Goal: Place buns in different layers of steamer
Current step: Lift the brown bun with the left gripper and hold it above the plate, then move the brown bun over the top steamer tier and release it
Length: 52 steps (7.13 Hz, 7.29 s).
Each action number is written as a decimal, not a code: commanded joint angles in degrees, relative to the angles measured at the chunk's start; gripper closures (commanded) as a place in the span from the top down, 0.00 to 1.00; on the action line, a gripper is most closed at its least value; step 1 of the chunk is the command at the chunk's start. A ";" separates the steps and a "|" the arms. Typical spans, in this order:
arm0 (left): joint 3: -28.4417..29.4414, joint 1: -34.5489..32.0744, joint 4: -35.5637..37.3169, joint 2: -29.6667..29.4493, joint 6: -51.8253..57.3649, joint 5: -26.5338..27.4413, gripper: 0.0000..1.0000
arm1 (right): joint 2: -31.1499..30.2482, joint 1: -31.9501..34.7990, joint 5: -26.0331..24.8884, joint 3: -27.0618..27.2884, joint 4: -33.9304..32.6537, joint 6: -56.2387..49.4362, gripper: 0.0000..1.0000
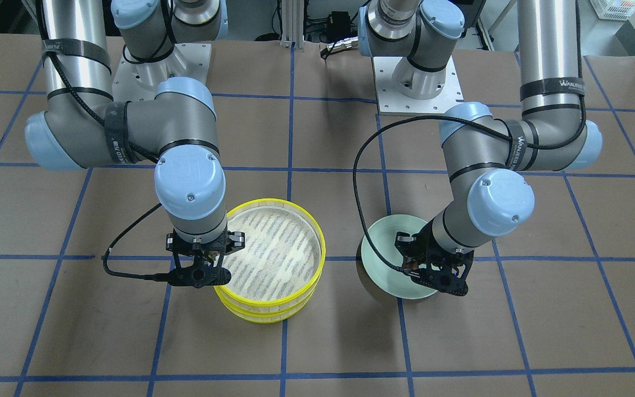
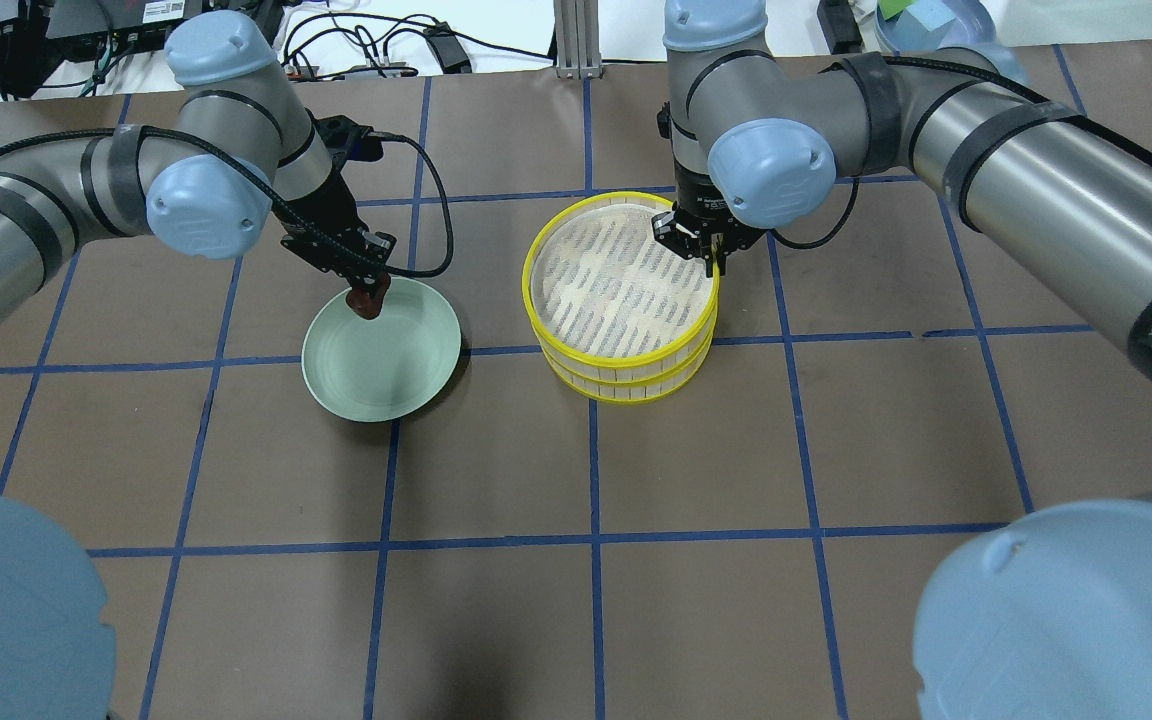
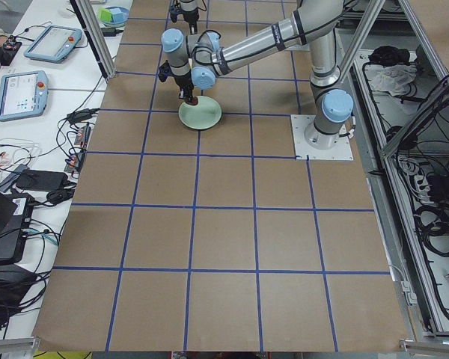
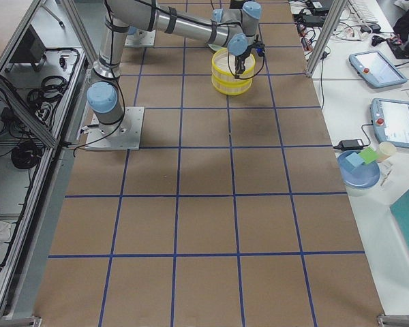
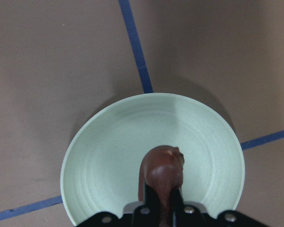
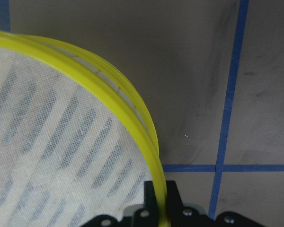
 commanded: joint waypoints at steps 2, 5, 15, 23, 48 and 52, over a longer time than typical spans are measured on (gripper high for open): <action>0.65 0.24 -0.59 2.55 -3.32 0.18 0.00 | 0.07 -0.43 0.89 0.08 0.09 2.10 0.09; 1.18 0.16 -1.03 4.66 -5.70 -0.08 0.00 | -0.02 -0.60 1.07 0.52 0.00 2.11 0.32; 1.09 -0.55 -1.56 6.42 -8.86 -0.96 0.00 | -0.81 -2.71 5.46 0.43 -1.14 2.72 0.00; 1.09 -0.55 -1.56 6.16 -8.86 -0.96 0.00 | -0.46 -2.63 4.49 1.22 -0.97 2.99 0.00; 3.20 -17.60 8.15 2.72 -40.21 -6.86 0.99 | -24.98 -5.09 3.53 1.57 12.30 -1.67 1.00; 3.46 -10.66 -10.20 10.09 -24.96 5.15 1.00 | -25.07 -5.09 3.61 1.75 12.48 -1.75 1.00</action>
